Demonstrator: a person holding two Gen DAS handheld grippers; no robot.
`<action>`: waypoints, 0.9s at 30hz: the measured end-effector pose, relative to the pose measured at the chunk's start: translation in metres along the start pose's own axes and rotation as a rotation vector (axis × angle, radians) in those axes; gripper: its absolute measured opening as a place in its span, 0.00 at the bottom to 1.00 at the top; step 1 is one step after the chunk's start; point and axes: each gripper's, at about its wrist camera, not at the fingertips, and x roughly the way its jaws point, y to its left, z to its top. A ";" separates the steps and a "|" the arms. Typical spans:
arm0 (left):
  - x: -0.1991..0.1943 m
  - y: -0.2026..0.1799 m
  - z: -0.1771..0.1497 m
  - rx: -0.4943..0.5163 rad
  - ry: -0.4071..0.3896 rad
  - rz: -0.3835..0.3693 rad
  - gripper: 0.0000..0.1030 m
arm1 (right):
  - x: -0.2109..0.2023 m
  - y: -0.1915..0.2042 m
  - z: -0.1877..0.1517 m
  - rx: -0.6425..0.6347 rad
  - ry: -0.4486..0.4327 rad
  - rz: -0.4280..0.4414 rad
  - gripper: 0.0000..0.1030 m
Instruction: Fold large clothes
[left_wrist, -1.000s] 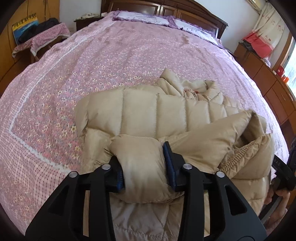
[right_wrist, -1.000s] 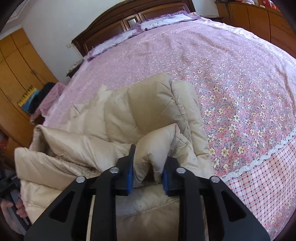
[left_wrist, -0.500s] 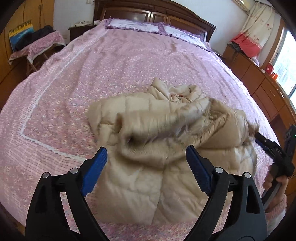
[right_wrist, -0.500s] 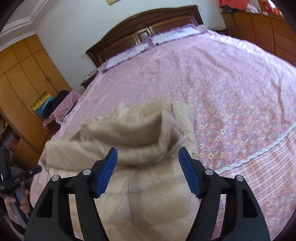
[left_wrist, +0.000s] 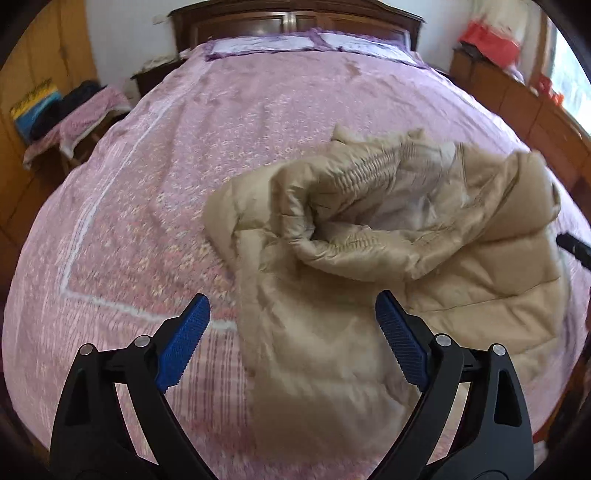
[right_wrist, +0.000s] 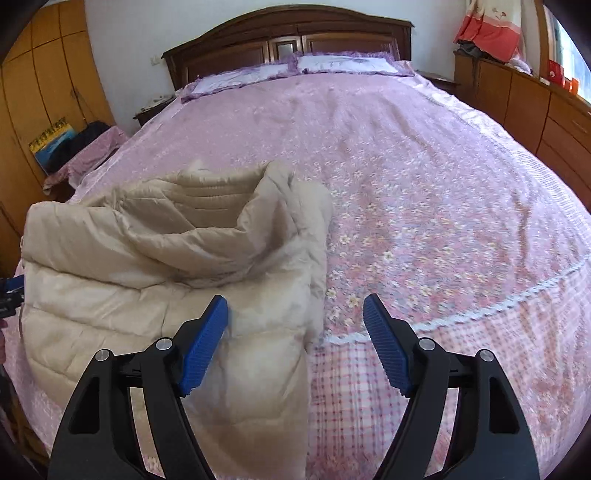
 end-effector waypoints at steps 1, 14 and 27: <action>0.001 -0.002 0.002 0.010 -0.014 0.002 0.88 | 0.004 0.000 0.003 0.005 -0.002 0.014 0.72; 0.010 -0.011 0.041 0.016 -0.215 -0.057 0.77 | 0.019 0.015 0.036 -0.032 -0.087 0.091 0.68; -0.011 0.005 0.039 -0.108 -0.259 -0.107 0.10 | -0.017 0.032 0.038 -0.108 -0.252 -0.058 0.12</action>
